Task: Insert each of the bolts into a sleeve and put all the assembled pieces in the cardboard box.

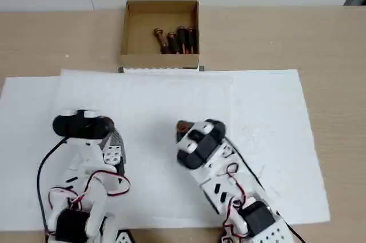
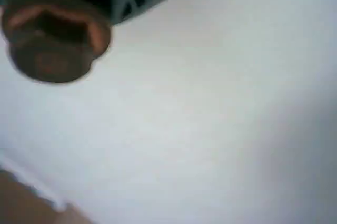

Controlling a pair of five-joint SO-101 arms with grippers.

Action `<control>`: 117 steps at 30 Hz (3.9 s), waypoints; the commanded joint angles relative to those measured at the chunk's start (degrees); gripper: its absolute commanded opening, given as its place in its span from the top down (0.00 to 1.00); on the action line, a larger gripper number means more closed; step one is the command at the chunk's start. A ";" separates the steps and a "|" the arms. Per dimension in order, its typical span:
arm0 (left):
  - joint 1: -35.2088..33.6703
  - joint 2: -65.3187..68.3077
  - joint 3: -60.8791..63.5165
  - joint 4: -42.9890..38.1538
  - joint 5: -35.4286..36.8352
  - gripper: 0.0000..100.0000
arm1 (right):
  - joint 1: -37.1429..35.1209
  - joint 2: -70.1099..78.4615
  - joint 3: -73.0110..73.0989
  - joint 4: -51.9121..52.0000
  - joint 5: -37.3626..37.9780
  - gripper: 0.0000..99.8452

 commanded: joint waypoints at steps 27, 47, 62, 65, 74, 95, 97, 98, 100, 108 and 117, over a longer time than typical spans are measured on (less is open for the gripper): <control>-2.11 -0.26 11.30 -1.05 -3.87 0.99 | 10.59 51.21 -42.81 -5.32 -13.98 1.00; -2.02 -0.26 11.38 -1.05 -3.60 0.99 | 10.68 116.62 -99.78 -16.75 12.04 1.00; -2.02 -0.26 11.38 -1.05 -3.60 0.99 | 10.24 150.55 -131.78 -16.31 37.19 0.93; -2.02 -0.26 11.38 -1.05 -3.60 0.99 | 10.24 152.84 -134.77 -15.08 37.19 0.82; -2.11 -0.26 11.38 -1.05 -3.60 0.99 | 9.80 153.36 -136.26 -13.58 37.10 0.86; -2.37 -0.26 11.38 -1.05 -3.87 0.99 | 10.07 144.40 -136.44 -11.12 36.92 1.00; -2.37 -0.26 11.38 -1.05 -3.87 0.99 | 10.07 142.29 -136.44 -9.19 36.66 1.00; -2.37 -0.26 11.38 -1.05 -3.87 0.99 | 10.07 141.32 -136.44 -8.66 35.60 1.00; -2.37 -0.26 11.38 -1.05 -3.87 0.99 | 10.07 139.21 -136.44 -7.43 32.88 1.00; -2.37 -0.26 11.38 -1.05 -3.87 0.99 | 10.07 126.90 -136.44 4.70 26.99 1.00; -2.37 -0.26 11.38 -1.05 -3.87 0.99 | 13.49 111.96 -136.44 25.19 14.68 1.00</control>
